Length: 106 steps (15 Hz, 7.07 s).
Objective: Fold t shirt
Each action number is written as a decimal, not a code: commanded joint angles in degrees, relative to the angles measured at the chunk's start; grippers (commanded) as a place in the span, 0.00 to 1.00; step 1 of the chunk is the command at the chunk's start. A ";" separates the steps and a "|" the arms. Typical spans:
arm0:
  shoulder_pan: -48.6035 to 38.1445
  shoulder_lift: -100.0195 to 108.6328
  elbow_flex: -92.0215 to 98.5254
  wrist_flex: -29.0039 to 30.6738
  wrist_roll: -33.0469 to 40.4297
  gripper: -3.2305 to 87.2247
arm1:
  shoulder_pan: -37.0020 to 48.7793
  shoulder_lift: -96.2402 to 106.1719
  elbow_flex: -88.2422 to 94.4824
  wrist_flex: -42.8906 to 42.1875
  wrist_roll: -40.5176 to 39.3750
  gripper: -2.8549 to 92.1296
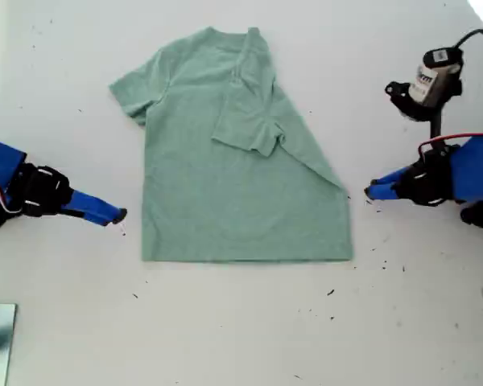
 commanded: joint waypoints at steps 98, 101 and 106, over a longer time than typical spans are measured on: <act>-20.48 -5.62 0.70 -2.29 14.77 0.03 | -0.79 -69.43 -79.10 22.85 15.47 0.31; -21.09 -5.62 0.70 -2.46 15.64 0.03 | -5.80 -69.35 -66.09 15.38 22.41 0.35; -20.48 -5.62 0.70 -2.46 15.82 0.03 | -13.27 -76.99 -48.60 -7.03 32.96 0.29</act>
